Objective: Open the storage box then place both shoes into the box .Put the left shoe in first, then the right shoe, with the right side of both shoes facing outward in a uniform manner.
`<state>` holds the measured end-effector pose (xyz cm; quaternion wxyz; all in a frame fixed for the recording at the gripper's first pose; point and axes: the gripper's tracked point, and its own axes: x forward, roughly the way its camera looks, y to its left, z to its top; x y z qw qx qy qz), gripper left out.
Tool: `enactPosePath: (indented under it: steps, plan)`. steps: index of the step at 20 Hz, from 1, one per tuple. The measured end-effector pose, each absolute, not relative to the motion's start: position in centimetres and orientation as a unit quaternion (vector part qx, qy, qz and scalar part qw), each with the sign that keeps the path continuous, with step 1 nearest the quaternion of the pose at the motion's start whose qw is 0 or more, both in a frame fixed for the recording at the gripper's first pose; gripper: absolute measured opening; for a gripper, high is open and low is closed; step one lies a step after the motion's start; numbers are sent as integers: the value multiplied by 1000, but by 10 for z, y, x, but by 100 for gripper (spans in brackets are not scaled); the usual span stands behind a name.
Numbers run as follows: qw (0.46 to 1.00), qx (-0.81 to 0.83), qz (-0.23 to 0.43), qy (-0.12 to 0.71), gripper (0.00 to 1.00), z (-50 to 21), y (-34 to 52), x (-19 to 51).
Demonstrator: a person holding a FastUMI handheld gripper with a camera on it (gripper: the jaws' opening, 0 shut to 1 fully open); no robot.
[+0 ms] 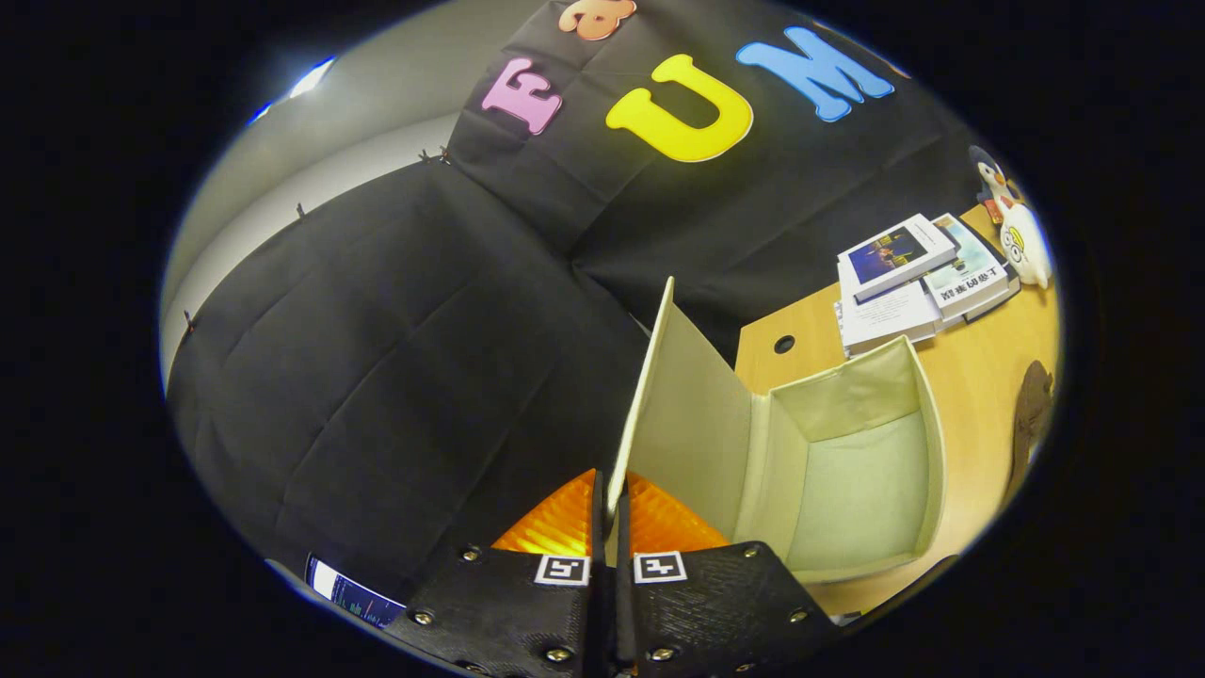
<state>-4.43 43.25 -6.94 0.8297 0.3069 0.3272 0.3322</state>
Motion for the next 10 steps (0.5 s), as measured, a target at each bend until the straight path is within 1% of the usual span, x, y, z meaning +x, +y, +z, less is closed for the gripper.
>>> enactPosePath:
  steps: [3, 4, 7, 9, 10]
  plan:
    - [825, 307, 338, 333, 3, -71, 449, -45]
    - [825, 304, 339, 334, 9, -72, 454, -45]
    - [824, 298, 348, 334, 9, -71, 469, -44]
    - [824, 291, 352, 335, 18, -75, 477, -44]
    - [823, 290, 358, 333, 17, -73, 479, -46]
